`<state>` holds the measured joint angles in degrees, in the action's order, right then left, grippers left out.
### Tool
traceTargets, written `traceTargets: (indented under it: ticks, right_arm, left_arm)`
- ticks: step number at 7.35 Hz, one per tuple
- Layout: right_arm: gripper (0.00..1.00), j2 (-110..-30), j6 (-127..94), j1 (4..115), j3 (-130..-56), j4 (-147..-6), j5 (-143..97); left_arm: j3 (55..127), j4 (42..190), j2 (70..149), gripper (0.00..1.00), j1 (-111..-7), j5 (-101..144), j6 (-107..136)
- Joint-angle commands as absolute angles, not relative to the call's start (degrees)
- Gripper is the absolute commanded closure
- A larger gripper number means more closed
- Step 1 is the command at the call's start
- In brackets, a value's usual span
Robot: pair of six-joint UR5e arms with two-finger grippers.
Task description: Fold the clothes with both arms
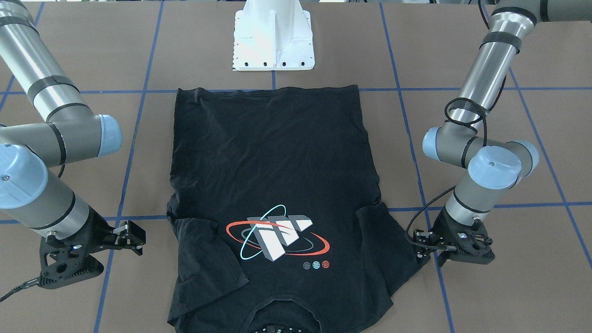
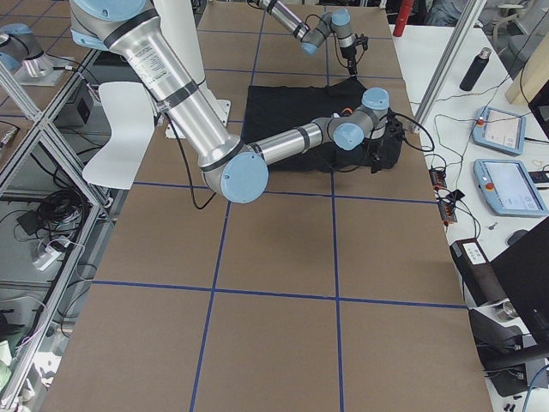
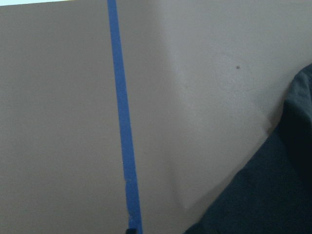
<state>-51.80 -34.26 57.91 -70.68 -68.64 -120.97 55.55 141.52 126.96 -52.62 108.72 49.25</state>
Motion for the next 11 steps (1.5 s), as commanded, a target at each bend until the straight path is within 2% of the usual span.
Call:
traceTargets:
  ticks: [1, 2, 4, 5, 7, 8, 10, 11]
  right_arm:
    - [0.01, -51.77, -34.02, 57.83, -70.49, -68.73, -120.85]
    - [0.01, -51.77, -34.01, 57.83, -70.4, -68.73, -120.76]
    - [0.01, -51.77, -34.01, 57.75, -70.4, -68.73, -120.67]
    - [0.01, -51.77, -34.1, 57.83, -70.4, -68.73, -120.67]
    - [0.01, -51.68, -34.01, 57.74, -70.4, -68.73, -120.67]
    - [0.01, -51.68, -34.1, 57.74, -70.4, -68.73, -120.59]
    - [0.01, -51.68, -34.1, 57.74, -70.4, -68.73, -120.59]
    - [0.01, -51.68, -34.1, 57.74, -70.4, -68.73, -120.59]
  left_arm:
    - [55.37, 141.59, 127.09, 0.58, -52.47, 108.72, 49.31]
    - [55.37, 141.5, 127.09, 0.67, -52.38, 108.72, 49.31]
    - [55.46, 141.5, 127.09, 0.68, -52.38, 108.81, 49.31]
    - [55.46, 141.5, 127.09, 0.67, -52.21, 108.81, 49.31]
    - [55.46, 141.5, 127.0, 0.52, -52.21, 108.81, 49.31]
    - [55.63, 141.59, 126.74, 0.49, -52.21, 108.9, 49.31]
    - [55.55, 141.59, 126.65, 0.5, -52.21, 108.9, 49.31]
    - [55.63, 141.59, 126.65, 0.56, -52.21, 108.9, 49.31]
